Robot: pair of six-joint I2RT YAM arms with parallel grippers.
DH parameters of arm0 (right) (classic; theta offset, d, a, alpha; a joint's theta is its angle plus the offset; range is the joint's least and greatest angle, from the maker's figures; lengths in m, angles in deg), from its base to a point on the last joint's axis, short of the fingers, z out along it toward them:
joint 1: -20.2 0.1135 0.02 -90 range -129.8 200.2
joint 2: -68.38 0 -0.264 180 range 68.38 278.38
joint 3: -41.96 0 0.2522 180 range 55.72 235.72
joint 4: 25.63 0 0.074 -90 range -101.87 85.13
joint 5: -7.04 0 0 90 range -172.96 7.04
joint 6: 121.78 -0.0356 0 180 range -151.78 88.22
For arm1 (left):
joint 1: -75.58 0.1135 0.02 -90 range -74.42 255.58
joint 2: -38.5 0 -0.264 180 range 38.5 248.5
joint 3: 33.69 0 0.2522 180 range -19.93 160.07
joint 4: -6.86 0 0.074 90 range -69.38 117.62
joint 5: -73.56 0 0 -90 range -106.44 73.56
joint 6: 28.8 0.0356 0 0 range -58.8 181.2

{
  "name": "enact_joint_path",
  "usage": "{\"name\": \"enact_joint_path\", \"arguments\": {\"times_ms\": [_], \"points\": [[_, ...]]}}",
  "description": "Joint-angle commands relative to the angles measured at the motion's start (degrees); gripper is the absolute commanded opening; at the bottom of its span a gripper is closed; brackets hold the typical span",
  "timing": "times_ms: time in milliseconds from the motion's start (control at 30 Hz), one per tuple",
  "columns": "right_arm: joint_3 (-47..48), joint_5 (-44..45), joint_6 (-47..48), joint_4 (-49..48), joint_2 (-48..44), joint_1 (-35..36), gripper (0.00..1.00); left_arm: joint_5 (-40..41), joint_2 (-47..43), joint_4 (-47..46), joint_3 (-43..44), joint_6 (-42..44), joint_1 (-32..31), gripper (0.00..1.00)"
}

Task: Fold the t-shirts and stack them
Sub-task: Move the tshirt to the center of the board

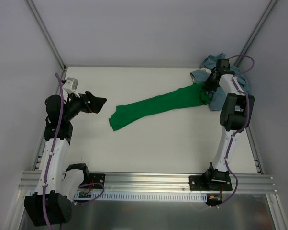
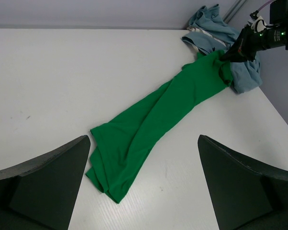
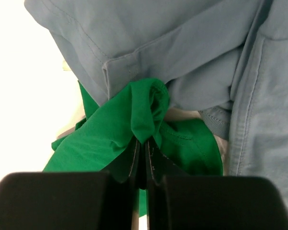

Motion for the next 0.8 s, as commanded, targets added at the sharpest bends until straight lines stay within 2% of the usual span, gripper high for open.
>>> {"name": "enact_joint_path", "arguments": {"times_ms": [0, 200, 500, 667, 767], "points": [[-0.15, -1.01, 0.01, 0.51, -2.99, 0.03, 0.01, -1.97, -0.89, -1.73, 1.03, 0.50, -0.20, 0.99], [-5.77, -2.76, -2.35, -0.28, -8.25, 0.29, 0.01, -1.97, -0.81, -1.82, 1.11, 0.41, -0.20, 0.99], [-35.02, -7.87, -5.52, -6.17, -35.40, 5.65, 0.00, -1.71, -0.90, -1.55, 1.11, 0.32, -0.20, 0.99], [-50.56, -6.64, -5.61, -3.54, -49.64, 8.64, 0.01, -1.35, -1.07, -1.20, 1.03, 0.41, -0.20, 0.99], [-56.56, -6.99, -6.23, -1.17, -58.16, 8.73, 0.01, -1.09, -1.16, -1.11, 0.94, 0.50, -0.28, 0.99]]}}
